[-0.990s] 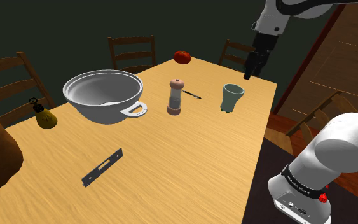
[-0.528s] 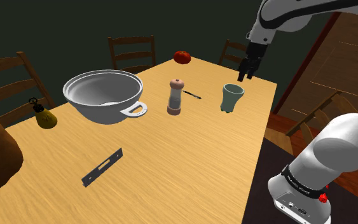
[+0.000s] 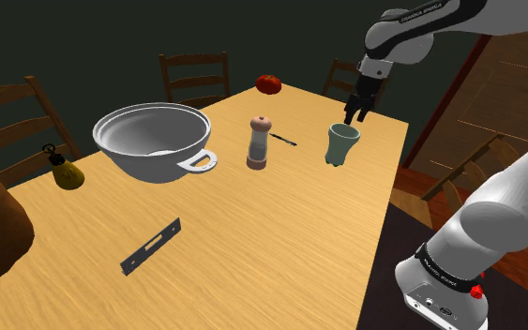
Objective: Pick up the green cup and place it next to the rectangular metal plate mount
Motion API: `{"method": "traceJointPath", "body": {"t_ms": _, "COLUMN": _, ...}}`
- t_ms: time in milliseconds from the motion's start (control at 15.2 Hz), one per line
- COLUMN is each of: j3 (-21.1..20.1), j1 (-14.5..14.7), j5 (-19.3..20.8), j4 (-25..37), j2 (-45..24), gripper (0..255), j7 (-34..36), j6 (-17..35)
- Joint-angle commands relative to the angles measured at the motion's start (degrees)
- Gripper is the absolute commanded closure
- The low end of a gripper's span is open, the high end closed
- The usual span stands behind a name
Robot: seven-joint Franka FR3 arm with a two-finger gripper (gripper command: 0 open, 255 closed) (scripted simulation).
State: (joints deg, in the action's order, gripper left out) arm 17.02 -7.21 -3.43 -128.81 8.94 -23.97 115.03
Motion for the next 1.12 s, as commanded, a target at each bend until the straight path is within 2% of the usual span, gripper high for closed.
{"method": "traceJointPath", "body": {"t_ms": 0, "j3": 1.02, "j1": -0.37, "j5": -1.22, "j4": 1.99, "j2": -3.52, "gripper": 0, "j7": -1.88, "j6": 1.31}}
{"method": "traceJointPath", "body": {"t_ms": 528, "j3": 0.89, "j1": -0.15, "j5": -2.35, "j4": -1.79, "j2": -5.75, "gripper": 0, "j7": -2.66, "j6": 7.18}}
{"method": "traceJointPath", "body": {"t_ms": 990, "j3": 0.89, "j1": -0.15, "j5": -2.35, "j4": -1.79, "j2": -5.75, "gripper": 0, "j7": -2.66, "j6": 7.17}}
{"method": "traceJointPath", "body": {"t_ms": 1056, "j3": 0.89, "j1": -0.15, "j5": -2.35, "j4": -1.79, "j2": -5.75, "gripper": 255, "j7": -2.66, "j6": 7.17}}
